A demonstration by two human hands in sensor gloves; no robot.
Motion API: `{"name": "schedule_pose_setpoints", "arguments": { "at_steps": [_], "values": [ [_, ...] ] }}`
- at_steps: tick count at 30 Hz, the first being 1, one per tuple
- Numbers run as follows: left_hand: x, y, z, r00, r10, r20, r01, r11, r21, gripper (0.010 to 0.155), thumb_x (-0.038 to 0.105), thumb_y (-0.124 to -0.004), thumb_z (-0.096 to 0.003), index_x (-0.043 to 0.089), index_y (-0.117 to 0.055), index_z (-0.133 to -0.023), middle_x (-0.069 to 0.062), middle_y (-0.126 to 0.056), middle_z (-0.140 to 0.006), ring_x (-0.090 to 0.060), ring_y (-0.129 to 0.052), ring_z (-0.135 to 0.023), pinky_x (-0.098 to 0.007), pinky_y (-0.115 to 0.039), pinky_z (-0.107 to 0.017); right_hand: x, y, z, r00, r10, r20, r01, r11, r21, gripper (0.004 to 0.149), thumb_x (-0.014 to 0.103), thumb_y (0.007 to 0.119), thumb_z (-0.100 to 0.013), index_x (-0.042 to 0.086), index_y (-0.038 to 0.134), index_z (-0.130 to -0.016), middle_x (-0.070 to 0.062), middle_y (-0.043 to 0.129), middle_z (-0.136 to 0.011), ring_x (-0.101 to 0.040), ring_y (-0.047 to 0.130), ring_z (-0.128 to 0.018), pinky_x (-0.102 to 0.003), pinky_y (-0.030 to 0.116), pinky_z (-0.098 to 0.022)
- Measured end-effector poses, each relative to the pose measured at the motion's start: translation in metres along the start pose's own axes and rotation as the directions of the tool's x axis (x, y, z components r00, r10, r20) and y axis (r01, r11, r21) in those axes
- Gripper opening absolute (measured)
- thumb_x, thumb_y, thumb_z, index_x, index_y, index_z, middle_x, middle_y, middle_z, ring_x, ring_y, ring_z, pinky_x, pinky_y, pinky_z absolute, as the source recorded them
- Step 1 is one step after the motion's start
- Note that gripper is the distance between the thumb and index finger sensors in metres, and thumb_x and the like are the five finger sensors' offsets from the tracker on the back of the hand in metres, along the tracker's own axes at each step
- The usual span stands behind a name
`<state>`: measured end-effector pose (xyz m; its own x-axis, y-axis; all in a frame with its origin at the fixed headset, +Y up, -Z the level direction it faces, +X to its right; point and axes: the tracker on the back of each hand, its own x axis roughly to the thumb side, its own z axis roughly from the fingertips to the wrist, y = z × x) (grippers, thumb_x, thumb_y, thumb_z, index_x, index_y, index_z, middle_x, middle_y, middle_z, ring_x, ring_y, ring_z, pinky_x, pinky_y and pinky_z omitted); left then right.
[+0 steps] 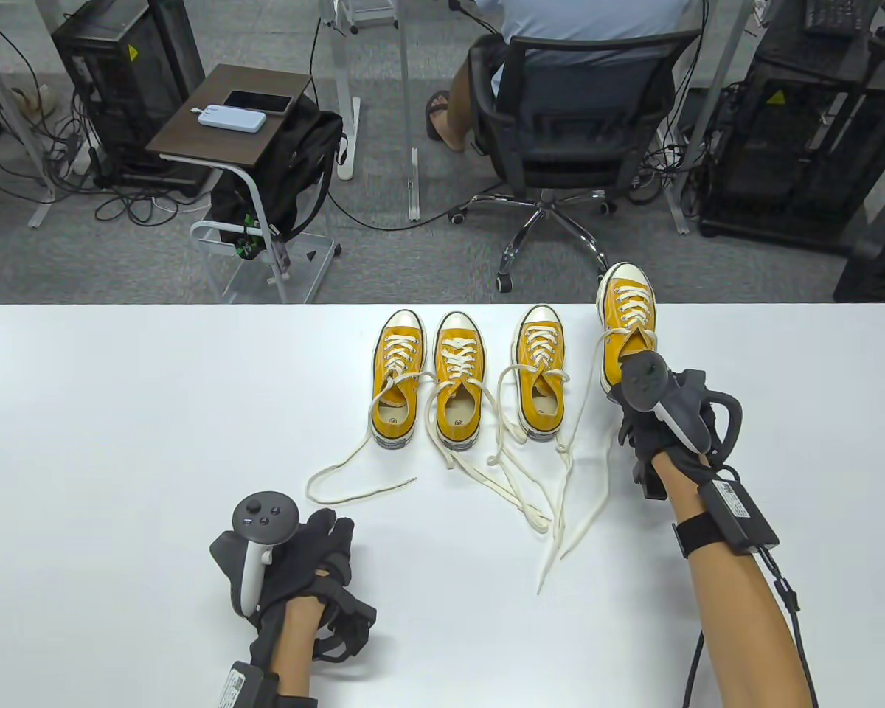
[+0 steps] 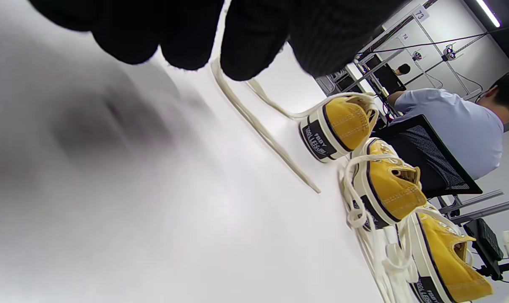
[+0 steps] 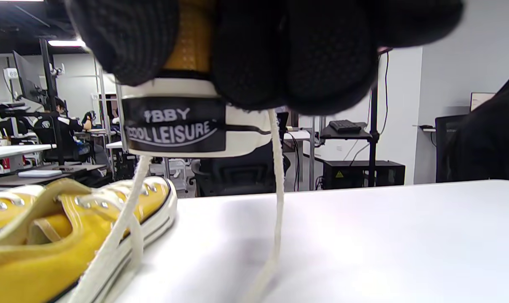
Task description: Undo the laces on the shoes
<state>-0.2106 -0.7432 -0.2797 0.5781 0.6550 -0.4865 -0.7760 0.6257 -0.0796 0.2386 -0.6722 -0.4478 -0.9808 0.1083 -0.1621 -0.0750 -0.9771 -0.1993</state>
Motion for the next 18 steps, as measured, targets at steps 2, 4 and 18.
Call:
{"name": "schedule_pose_setpoints", "arguments": {
  "at_steps": [2,4,18],
  "values": [
    [0.001,0.000,0.000,1.000,-0.006,0.000,0.006,1.000,0.001,0.064,0.048,-0.067,-0.0525,0.019,-0.068,-0.109,-0.024,-0.063,-0.107,-0.052,-0.068,-0.089,-0.059,-0.066,-0.060,0.000,0.011,-0.003,1.000,0.011,-0.002,-0.011,1.000,0.017,0.037,0.044,0.079,-0.040,0.037,0.085,-0.075,-0.014,0.092,-0.067,-0.033,0.093,-0.048,-0.051,0.074,-0.043],
    [0.001,-0.001,0.000,1.000,-0.015,-0.001,0.015,1.000,-0.002,0.064,0.048,-0.067,-0.0525,0.019,-0.068,-0.109,-0.024,-0.063,-0.107,-0.052,-0.068,-0.089,-0.059,-0.066,-0.060,0.000,0.021,-0.005,1.000,0.002,-0.007,-0.002,0.999,0.037,0.037,0.044,0.079,-0.040,0.036,0.086,-0.075,-0.014,0.092,-0.067,-0.034,0.093,-0.048,-0.051,0.074,-0.043],
    [0.006,-0.009,-0.003,0.998,-0.063,-0.002,0.063,0.998,-0.031,0.064,0.049,-0.067,-0.0526,0.019,-0.068,-0.109,-0.024,-0.062,-0.108,-0.052,-0.067,-0.089,-0.059,-0.065,-0.060,-0.007,0.081,-0.003,0.996,0.093,-0.010,-0.091,0.990,0.110,0.037,0.045,0.081,-0.039,0.038,0.086,-0.075,-0.012,0.094,-0.069,-0.034,0.094,-0.049,-0.052,0.075,-0.042]
  ]
}}
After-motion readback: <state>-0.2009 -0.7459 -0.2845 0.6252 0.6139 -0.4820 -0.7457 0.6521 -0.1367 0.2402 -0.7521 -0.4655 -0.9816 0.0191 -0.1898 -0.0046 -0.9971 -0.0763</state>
